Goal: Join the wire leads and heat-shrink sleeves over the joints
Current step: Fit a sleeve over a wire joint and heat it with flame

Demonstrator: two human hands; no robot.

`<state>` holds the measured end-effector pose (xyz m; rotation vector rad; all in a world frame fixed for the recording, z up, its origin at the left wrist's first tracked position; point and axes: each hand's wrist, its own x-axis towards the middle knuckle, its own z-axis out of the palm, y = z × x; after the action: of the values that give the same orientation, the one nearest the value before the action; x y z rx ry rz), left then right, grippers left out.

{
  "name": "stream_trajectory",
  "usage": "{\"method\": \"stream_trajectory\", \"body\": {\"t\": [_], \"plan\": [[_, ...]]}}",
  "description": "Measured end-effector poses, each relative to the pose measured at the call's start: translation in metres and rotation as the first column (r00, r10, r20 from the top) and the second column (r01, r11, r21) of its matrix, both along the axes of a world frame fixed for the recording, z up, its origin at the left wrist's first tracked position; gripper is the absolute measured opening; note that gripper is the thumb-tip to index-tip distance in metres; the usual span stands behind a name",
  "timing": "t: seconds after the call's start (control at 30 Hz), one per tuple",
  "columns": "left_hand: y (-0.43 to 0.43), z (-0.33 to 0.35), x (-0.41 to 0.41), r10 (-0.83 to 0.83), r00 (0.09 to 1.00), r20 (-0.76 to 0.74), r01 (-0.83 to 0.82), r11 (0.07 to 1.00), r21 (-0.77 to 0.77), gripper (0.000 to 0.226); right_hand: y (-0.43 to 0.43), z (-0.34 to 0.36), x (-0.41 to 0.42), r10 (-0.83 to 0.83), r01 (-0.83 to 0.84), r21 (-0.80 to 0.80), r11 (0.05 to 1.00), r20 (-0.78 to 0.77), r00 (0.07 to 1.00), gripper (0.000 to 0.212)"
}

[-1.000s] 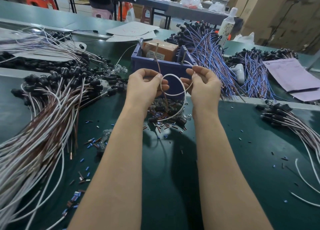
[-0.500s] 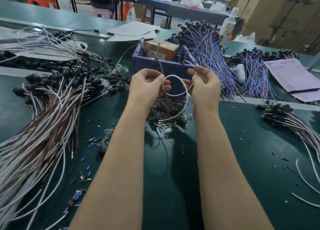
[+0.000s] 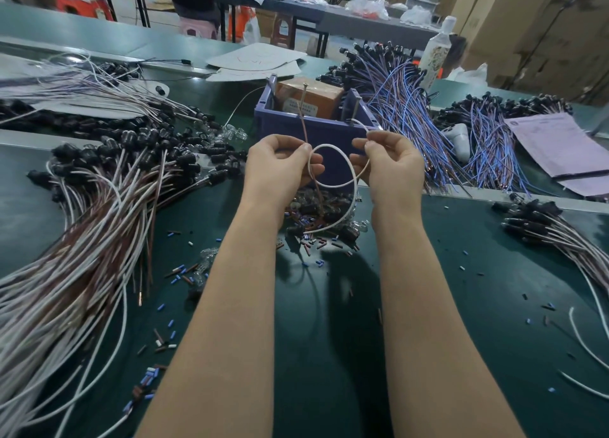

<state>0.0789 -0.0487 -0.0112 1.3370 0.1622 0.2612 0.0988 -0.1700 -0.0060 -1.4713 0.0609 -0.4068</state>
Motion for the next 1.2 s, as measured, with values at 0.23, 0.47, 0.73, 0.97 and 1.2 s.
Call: {"method": "stream_trajectory", "body": {"t": [0.23,0.47,0.73,0.97,1.2], "plan": [[0.000,0.001,0.000,-0.087,0.996,-0.030,0.088,0.994,0.060,0.009,-0.002,0.003,0.000,0.018,-0.018,-0.022,1.000,-0.011,1.000,0.014],[0.002,0.001,-0.003,-0.183,0.982,-0.049,0.185,0.982,0.036,0.008,-0.006,0.002,0.001,0.055,-0.070,-0.186,0.980,-0.081,0.995,0.026],[0.001,0.006,-0.006,-0.229,0.973,0.021,0.230,0.965,-0.126,0.010,-0.015,-0.007,0.004,0.137,-0.247,-0.403,0.881,-0.282,0.950,0.017],[0.003,0.002,-0.002,-0.169,0.985,0.044,0.167,0.985,0.048,0.009,-0.015,0.008,0.000,0.459,-0.453,0.105,0.885,-0.355,0.815,0.058],[-0.002,0.010,-0.014,-0.425,0.895,-0.138,0.421,0.698,0.579,0.011,-0.021,0.009,-0.001,0.275,-0.420,-0.265,0.868,-0.448,0.851,0.070]]}}
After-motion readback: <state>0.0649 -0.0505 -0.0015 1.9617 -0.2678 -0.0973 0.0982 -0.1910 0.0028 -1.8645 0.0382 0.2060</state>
